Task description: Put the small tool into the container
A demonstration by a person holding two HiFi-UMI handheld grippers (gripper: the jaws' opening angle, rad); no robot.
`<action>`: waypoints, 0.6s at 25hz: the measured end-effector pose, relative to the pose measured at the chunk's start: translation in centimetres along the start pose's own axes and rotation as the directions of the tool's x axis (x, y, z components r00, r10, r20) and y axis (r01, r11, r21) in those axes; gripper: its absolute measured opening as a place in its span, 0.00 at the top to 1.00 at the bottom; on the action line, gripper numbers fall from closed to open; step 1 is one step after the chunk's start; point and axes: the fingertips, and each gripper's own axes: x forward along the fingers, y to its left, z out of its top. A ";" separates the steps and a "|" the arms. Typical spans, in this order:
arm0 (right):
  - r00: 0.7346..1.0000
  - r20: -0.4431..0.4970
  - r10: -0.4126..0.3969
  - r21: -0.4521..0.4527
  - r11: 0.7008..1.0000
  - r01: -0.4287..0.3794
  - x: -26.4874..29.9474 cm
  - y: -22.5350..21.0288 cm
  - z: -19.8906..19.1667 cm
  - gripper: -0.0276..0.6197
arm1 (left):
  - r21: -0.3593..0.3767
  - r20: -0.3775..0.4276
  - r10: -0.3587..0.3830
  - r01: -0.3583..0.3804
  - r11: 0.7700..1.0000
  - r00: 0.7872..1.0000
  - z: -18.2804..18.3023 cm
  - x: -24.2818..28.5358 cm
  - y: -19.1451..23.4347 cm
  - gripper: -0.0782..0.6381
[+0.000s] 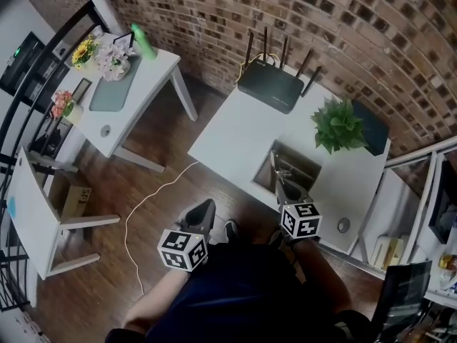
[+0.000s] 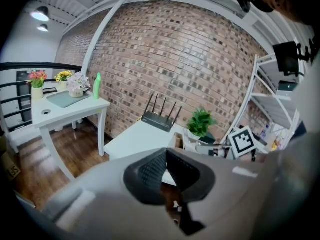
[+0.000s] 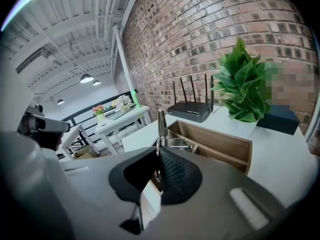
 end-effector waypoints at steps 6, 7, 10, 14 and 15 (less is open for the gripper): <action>0.999 -0.030 -0.035 0.009 0.999 0.036 0.9 -0.1 -0.9 0.93 | -0.002 -0.006 0.002 -0.002 1.000 1.000 0.0 -0.1 0.5 0.88; 0.999 -0.033 -0.037 0.006 0.999 0.037 1.0 -0.1 -0.9 0.93 | -0.005 -0.006 0.004 -0.004 1.000 1.000 0.0 -0.1 0.6 0.89; 0.998 -0.046 -0.035 -0.009 0.999 0.034 1.4 0.1 -1.1 0.93 | -0.009 -0.004 0.008 -0.008 1.000 1.000 -0.1 -0.1 0.7 0.88; 0.997 -0.072 -0.025 -0.028 0.999 0.023 2.3 0.6 -1.4 0.93 | -0.013 -0.004 0.011 -0.011 1.000 1.000 -0.2 -0.1 0.7 0.88; 0.997 -0.080 -0.022 -0.034 0.999 0.019 2.5 0.8 -1.5 0.92 | -0.014 -0.004 0.013 -0.013 1.000 1.000 -0.2 -0.1 0.7 0.88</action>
